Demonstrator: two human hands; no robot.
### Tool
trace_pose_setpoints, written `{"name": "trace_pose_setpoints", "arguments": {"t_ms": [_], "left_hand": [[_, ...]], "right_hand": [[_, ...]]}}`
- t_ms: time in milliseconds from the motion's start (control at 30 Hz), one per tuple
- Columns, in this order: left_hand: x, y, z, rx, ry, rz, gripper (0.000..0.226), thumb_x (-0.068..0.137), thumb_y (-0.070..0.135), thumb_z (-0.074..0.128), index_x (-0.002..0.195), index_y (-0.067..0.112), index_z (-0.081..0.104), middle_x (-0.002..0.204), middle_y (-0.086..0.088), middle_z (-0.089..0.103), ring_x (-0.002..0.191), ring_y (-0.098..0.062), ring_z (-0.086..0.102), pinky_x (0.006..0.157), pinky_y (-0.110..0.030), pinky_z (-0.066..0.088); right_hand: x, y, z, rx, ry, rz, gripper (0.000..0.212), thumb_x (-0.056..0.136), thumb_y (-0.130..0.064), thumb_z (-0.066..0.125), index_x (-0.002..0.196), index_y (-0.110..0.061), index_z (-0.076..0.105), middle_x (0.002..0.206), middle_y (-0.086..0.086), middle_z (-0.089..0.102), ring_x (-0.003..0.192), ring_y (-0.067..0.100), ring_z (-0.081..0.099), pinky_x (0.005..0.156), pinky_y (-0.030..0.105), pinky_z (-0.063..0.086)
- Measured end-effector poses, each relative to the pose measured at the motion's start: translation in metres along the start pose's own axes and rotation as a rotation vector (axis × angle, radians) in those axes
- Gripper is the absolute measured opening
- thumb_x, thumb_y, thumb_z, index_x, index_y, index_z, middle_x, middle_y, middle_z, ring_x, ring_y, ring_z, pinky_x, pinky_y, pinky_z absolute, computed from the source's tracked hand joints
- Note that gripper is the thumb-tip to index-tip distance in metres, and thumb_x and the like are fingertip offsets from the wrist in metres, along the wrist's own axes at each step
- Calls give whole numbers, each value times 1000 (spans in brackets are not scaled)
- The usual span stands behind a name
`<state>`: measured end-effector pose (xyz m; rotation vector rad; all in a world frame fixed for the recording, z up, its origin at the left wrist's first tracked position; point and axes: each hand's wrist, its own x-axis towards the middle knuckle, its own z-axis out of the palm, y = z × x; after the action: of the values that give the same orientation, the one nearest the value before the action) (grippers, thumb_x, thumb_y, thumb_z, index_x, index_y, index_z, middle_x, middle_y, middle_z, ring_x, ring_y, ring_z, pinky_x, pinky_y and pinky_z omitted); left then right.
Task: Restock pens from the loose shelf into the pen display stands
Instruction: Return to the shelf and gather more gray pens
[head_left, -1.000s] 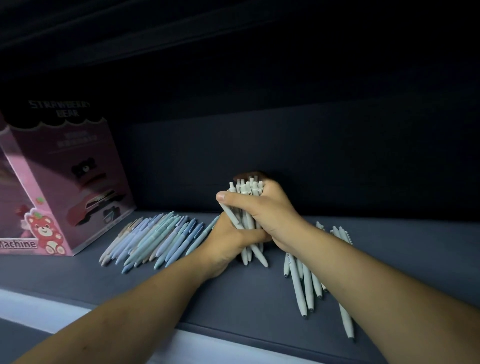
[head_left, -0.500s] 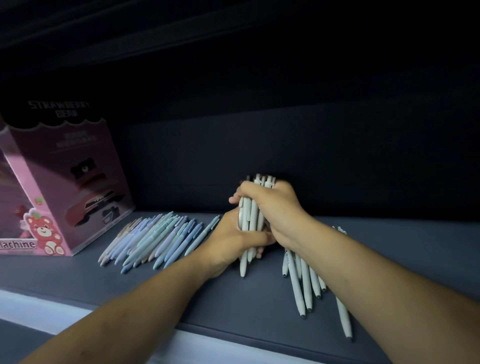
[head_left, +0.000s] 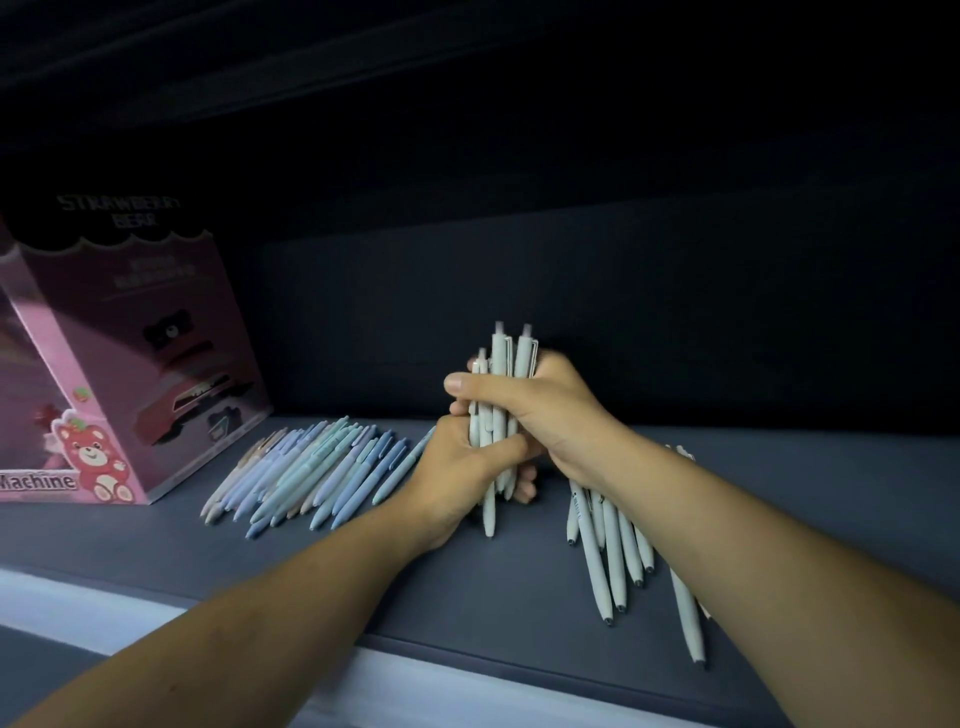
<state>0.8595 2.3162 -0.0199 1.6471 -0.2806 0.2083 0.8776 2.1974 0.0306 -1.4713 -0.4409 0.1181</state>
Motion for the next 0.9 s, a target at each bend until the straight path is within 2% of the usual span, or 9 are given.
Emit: {"name": "trace_pose_setpoints", "arguments": {"t_ms": [133,233,333,433,533,600,733,833,900], "left_hand": [[2,0,1,39,133,109,23,89,-8,61,93,14,68,67,-11,67,61,-24,65,60,-35,57],[2,0,1,74,96,82,15,89,-5,62,84,8,67,66,-12,68,62,-24,67,60,-32,57],[2,0,2,144,-27,73,14,85,-9,67,95,-1,62,76,-16,69,67,-27,68,64,-34,57],[4,-1,2,158,-85,40,23,86,-3,74,103,-2,58,83,-20,69,65,-28,64,65,-37,56],[3,-3,4,162,-91,27,26,88,4,76,96,-9,55,71,-13,61,57,-24,55,57,-33,50],[3,-2,4,142,-126,27,23,87,2,77,97,-8,59,77,-13,65,64,-22,62,62,-30,53],[0,4,1,99,-182,-7,22,80,-1,80,95,9,67,83,-2,73,83,-13,70,74,-23,54],[0,2,-2,107,-133,-25,17,71,6,76,85,4,67,76,-13,68,77,-22,65,71,-31,53],[1,1,-1,112,-119,-37,21,74,3,76,91,-4,66,82,-25,67,82,-27,66,77,-38,53]], "right_hand": [[3,2,7,-139,-32,-53,39,70,-23,89,98,-8,65,86,16,75,62,44,68,47,38,46],[5,4,9,-174,39,-88,26,74,-16,84,89,-11,64,75,8,71,58,24,68,44,28,49],[6,-1,5,-41,80,-36,23,80,-13,73,99,-2,66,83,11,78,72,17,75,67,29,62],[6,-14,-3,187,140,8,17,87,-9,68,100,1,65,90,20,77,67,12,75,58,17,55],[6,-16,-9,181,147,-1,10,88,-13,70,88,-4,67,83,20,76,74,22,76,71,30,60],[6,-10,-6,105,123,-29,14,86,-13,69,87,1,68,78,21,74,71,24,73,75,37,61],[4,-1,4,-56,94,-103,14,84,-6,69,95,2,66,72,16,71,62,18,70,64,35,61],[6,8,7,-62,85,-126,19,83,-3,72,99,-1,63,74,12,68,65,18,71,69,41,62],[7,12,6,-57,86,-133,25,81,-4,77,101,-1,63,76,15,70,68,20,72,73,42,63]]}}
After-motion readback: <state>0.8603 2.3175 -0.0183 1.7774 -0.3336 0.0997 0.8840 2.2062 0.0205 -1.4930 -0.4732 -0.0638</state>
